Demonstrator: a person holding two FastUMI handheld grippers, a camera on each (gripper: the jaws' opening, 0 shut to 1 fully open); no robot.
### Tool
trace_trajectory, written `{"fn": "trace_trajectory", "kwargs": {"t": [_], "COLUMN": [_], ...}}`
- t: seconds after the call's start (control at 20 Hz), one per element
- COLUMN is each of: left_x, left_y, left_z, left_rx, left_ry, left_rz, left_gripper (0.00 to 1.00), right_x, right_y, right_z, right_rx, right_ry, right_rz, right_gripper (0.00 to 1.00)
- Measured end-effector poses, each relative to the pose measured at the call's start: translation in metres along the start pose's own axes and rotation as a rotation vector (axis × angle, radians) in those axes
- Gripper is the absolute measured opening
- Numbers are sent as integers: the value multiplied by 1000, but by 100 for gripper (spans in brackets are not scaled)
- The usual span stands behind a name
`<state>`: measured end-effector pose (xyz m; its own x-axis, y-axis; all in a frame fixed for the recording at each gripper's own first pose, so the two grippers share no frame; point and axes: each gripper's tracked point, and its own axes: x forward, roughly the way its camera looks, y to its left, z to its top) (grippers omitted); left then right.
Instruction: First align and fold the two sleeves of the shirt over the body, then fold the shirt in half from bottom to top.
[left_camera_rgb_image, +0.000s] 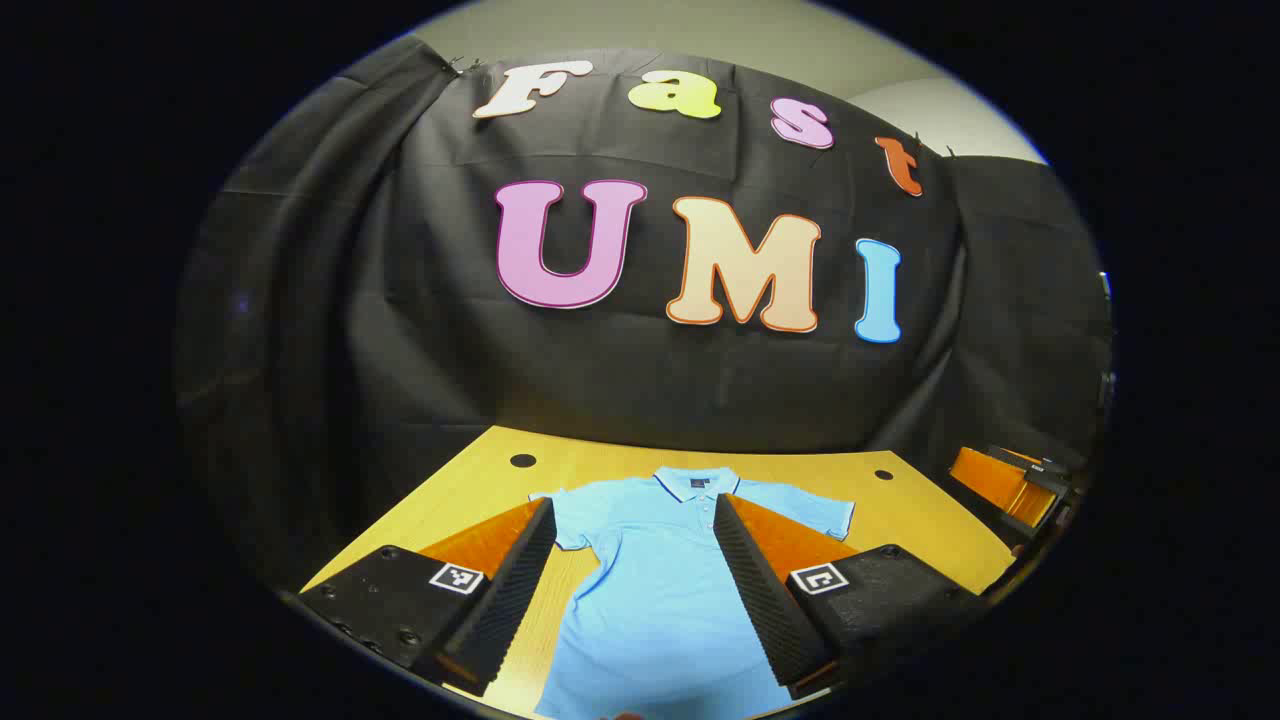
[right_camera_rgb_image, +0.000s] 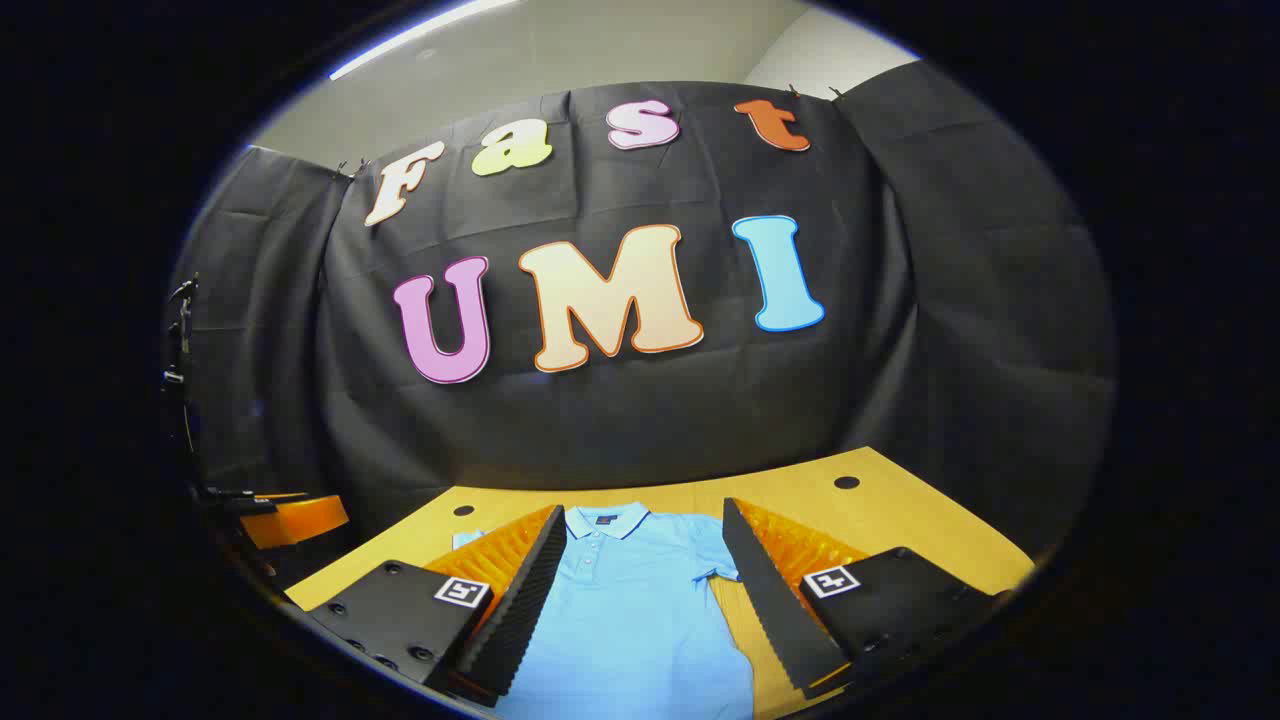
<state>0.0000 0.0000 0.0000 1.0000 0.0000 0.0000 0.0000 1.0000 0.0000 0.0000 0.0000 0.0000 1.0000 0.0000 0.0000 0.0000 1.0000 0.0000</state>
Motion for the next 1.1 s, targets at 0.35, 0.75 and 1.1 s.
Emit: {"fn": "trace_trajectory", "kwargs": {"t": [0.35,0.75,1.1], "left_x": [-4,-11,-20], "left_y": [-2,4,17], "left_z": [-5,-24,-36], "left_rx": [-17,-75,-84], "left_ry": [15,72,116], "left_rz": [1,31,88], "left_gripper": [95,95,95], "right_x": [-3,-1,56], "right_y": [3,-6,-39], "right_z": [-7,-17,-33], "right_rx": [-19,-65,-48], "right_ry": [35,72,184], "right_rz": [23,22,2], "right_gripper": [98,98,98]}}
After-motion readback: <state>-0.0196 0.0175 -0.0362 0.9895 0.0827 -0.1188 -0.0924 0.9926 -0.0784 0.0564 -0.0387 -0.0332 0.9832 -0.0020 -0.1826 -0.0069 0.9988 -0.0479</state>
